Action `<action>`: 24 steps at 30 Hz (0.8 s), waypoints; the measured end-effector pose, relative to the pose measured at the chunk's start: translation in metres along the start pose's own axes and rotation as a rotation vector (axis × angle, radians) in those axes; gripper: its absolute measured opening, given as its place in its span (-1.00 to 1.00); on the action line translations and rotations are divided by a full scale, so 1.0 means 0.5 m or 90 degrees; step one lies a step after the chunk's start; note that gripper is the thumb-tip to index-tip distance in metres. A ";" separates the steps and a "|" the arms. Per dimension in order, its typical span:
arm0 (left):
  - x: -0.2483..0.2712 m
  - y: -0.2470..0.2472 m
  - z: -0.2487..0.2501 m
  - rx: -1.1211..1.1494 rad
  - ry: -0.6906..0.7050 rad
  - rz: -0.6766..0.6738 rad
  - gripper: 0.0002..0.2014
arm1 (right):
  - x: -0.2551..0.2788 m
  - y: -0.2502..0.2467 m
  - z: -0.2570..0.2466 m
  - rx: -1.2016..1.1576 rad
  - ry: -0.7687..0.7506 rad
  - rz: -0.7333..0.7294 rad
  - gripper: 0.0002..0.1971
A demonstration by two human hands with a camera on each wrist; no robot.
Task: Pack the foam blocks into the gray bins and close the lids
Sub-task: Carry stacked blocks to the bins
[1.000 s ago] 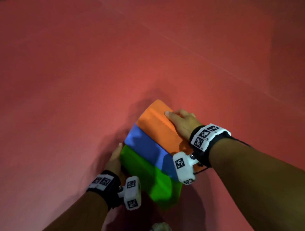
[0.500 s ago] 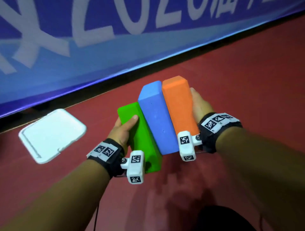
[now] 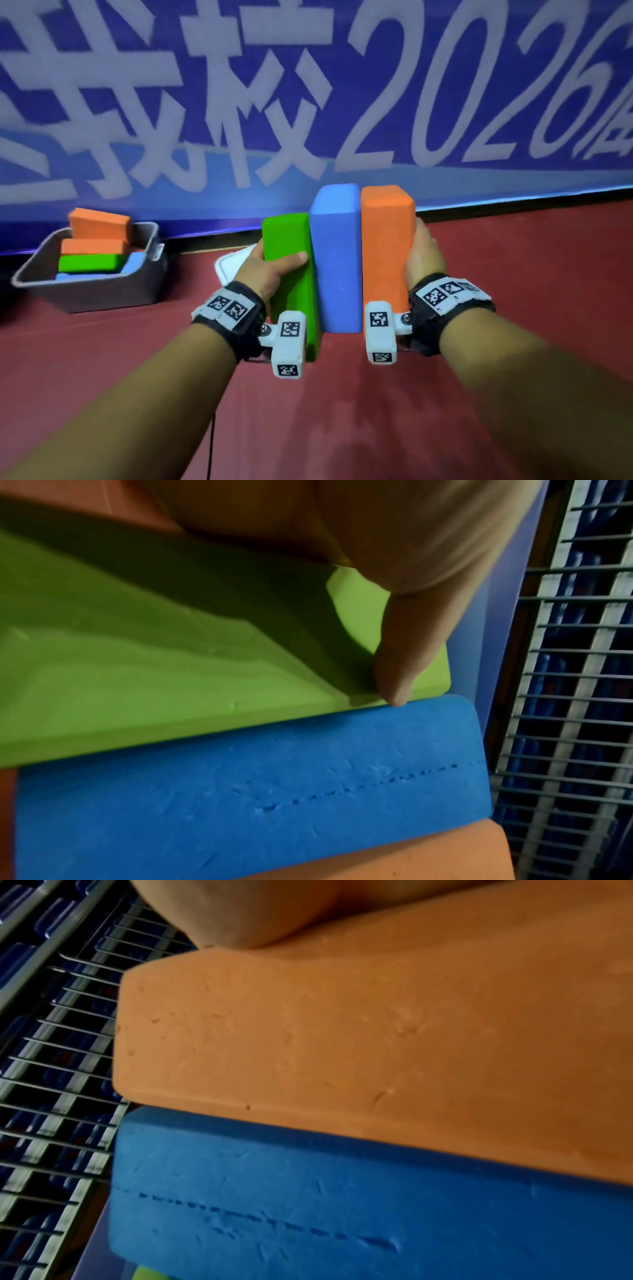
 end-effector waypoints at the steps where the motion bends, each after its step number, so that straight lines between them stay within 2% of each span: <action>1: 0.018 -0.015 0.063 0.000 0.007 0.017 -0.45 | 0.031 0.014 -0.055 -0.027 0.002 -0.009 -0.61; 5: 0.097 -0.150 0.304 0.009 0.023 0.091 -0.38 | 0.204 0.133 -0.278 -0.054 0.023 -0.073 -0.47; 8: 0.152 -0.261 0.416 0.005 0.042 0.106 -0.38 | 0.299 0.230 -0.356 -0.040 0.012 -0.121 -0.47; 10: 0.184 -0.389 0.510 -0.021 0.053 0.122 -0.31 | 0.367 0.353 -0.402 0.004 0.004 -0.167 -0.43; 12: 0.214 -0.496 0.570 -0.045 0.059 0.148 -0.24 | 0.442 0.444 -0.429 0.002 0.050 -0.208 -0.38; 15: 0.241 -0.641 0.641 -0.081 0.057 0.203 -0.09 | 0.548 0.559 -0.489 -0.007 0.082 -0.242 -0.43; 19: 0.237 -0.759 0.708 -0.105 0.055 0.253 -0.13 | 0.616 0.679 -0.565 0.024 0.099 -0.313 -0.35; 22: 0.201 -0.824 0.757 -0.132 0.056 0.277 -0.24 | 0.604 0.777 -0.599 0.017 0.086 -0.325 -0.32; 24: 0.149 -0.880 0.795 -0.163 0.061 0.293 -0.29 | 0.582 0.863 -0.622 0.043 0.091 -0.354 -0.16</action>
Point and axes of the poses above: each hand's wrist, its own x-axis away from the middle knuckle, its own y-axis out of the palm, z = x × y, the point moved 5 cm from there along -x, towards the middle knuckle, and after that the axes turned 15 degrees about x, right-handed, at the moved point
